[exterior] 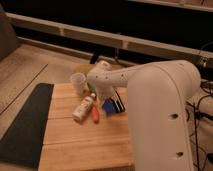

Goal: Place the white sponge in the ceramic cup

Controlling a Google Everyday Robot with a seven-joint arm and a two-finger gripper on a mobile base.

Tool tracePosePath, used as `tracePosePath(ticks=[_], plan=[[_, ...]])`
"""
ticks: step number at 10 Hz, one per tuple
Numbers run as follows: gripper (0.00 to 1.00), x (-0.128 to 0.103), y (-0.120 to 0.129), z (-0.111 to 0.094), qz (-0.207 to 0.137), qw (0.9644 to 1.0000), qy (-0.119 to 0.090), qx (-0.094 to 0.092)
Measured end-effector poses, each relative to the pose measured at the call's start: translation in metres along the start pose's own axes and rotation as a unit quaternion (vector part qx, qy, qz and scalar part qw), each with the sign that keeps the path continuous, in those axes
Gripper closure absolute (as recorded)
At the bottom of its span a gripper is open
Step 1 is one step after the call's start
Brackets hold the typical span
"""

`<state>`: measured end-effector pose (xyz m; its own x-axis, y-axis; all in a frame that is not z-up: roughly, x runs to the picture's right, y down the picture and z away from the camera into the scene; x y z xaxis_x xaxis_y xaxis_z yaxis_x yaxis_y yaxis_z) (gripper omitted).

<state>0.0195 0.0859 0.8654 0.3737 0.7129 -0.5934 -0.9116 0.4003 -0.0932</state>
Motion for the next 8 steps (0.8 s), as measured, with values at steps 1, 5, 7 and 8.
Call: tracePosePath(ticks=[1,5,7,8], plan=[[0.35,-0.001,-0.004,0.009,0.000,0.9999,0.008,0.007],[0.35,-0.013,-0.004,0.035,-0.011,0.9994,0.032,0.006],[0.35,-0.021,0.007,0.039,-0.023,0.9991,0.035,0.003],[0.35,-0.022,0.010,0.041,-0.028,0.9989,0.038,0.003]])
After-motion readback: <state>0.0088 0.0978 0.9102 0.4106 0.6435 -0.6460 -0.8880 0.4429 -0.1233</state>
